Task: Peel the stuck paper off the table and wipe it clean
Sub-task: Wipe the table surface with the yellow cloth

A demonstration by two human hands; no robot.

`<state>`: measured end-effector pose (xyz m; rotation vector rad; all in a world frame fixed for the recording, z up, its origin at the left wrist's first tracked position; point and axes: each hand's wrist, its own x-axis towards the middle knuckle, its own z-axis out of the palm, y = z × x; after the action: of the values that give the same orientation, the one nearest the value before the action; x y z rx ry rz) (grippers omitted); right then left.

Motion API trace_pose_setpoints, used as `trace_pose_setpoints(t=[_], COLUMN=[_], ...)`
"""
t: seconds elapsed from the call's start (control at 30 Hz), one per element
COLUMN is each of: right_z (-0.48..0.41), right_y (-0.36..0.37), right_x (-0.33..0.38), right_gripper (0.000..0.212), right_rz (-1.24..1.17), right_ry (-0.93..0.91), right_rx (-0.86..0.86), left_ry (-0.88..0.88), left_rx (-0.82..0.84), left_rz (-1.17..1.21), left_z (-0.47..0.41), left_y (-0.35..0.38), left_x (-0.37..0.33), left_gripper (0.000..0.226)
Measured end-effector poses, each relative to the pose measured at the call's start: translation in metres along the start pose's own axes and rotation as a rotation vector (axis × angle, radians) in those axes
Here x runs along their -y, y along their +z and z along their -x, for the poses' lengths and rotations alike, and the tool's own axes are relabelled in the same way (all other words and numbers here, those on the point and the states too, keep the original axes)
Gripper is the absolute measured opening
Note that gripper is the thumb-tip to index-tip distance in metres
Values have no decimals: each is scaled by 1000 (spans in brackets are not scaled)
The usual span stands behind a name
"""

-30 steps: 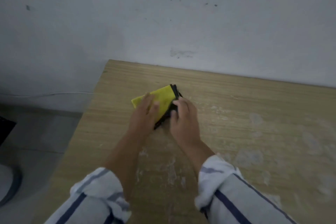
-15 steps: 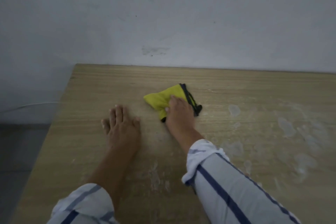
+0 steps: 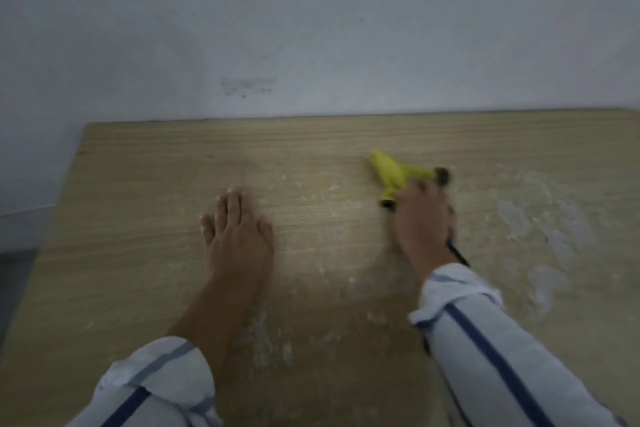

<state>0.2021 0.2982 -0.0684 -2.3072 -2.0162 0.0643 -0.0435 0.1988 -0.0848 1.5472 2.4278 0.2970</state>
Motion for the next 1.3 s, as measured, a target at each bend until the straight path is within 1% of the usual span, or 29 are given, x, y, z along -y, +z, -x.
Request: trace_pose_setpoints(t=[0.03, 0.07, 0.1, 0.13, 0.17, 0.2, 0.27, 0.3, 0.33, 0.4, 0.53, 0.6, 0.63, 0.67, 0.7, 0.77, 0.8, 0.83, 0.87, 0.93, 1.0, 1.07, 1.1, 1.13, 1.17, 1.2, 1.23, 1.3], right_z=[0, 1, 2, 5, 13, 25, 63, 75, 79, 67, 52, 53, 54, 58, 68, 104, 124, 137, 138, 126, 108, 95, 92, 92, 95, 103, 119, 170], right_y=[-7, -14, -18, -21, -22, -20, -8, 0, 3, 2, -18, -35, -38, -42, -42, -24, -19, -13, -10, -14, -18, -35, -39, -42, -42, -43, -46, -38], right_x=[-28, -44, -47, -32, -7, 22, 71, 76, 69, 20, -113, -137, -129, -108, -80, -24, -7, -5, -17, -68, -137, -190, -200, -197, -180, -153, -118, -51], right_gripper=[30, 29, 27, 26, 26, 28, 36, 41, 44, 43, 33, 34, 35, 36, 38, 44, 45, 46, 46, 45, 42, 39, 39, 40, 39, 37, 35, 38], right_rz=[-24, -49, -103, -170, -230, -266, -240, -206, -199, -196, -164, -217, -281, -334, -359, -243, -188, -147, -142, -69, -15, -105, -159, -194, -226, -249, -257, -217], right_ry=[128, 197, 236, 219, 152, 39, -243, -334, -359, -245, 202, 323, 324, 272, 162, -230, -374, -457, -471, -370, -128, 187, 304, 345, 313, 222, 65, -312], right_rx=[20, 28, 38, 24, 34, 59, 118, 145, 146, 100, 29, 55, 54, 54, 84, 166, 212, 211, 184, 122, 47, 50, 73, 76, 50, 28, 48, 180], left_ry=[1, 7, 17, 29, 42, 55, 74, 84, 95, 113, 106, 119, 132, 143, 148, 131, 116, 106, 103, 108, 104, 96, 97, 100, 110, 125, 144, 187], left_rx=[4, 7, 15, 26, 34, 39, 45, 33, 15, 2, 53, 74, 86, 94, 94, 83, 71, 53, 38, 34, 27, 8, 4, 2, 0, -5, -11, -18], left_rz=[-2, -1, 0, 2, 4, 5, 2, -3, -10, -29, -58, -48, -40, -31, -25, -23, -27, -34, -46, -61, -68, -73, -72, -62, -37, 4, 60, 151], left_z=[0, 0, 0, 2, 4, 6, 14, 19, 23, 29, 53, 73, 83, 93, 100, 112, 117, 121, 125, 128, 127, 126, 126, 126, 126, 127, 128, 133], left_y=[-1, -1, -2, -1, 0, 2, 6, 9, 11, 12, 14, 17, 19, 22, 24, 29, 31, 32, 33, 35, 34, 35, 35, 35, 35, 33, 30, 24], left_x=[-1, -3, -5, -9, -13, -17, -23, -24, -24, -23, -32, -41, -46, -51, -56, -62, -63, -63, -62, -62, -63, -65, -65, -66, -65, -64, -62, -55], left_gripper=[61, 60, 60, 59, 58, 58, 57, 57, 57, 57, 59, 59, 59, 59, 59, 59, 58, 58, 58, 58, 58, 57, 57, 57, 55, 54, 54, 60])
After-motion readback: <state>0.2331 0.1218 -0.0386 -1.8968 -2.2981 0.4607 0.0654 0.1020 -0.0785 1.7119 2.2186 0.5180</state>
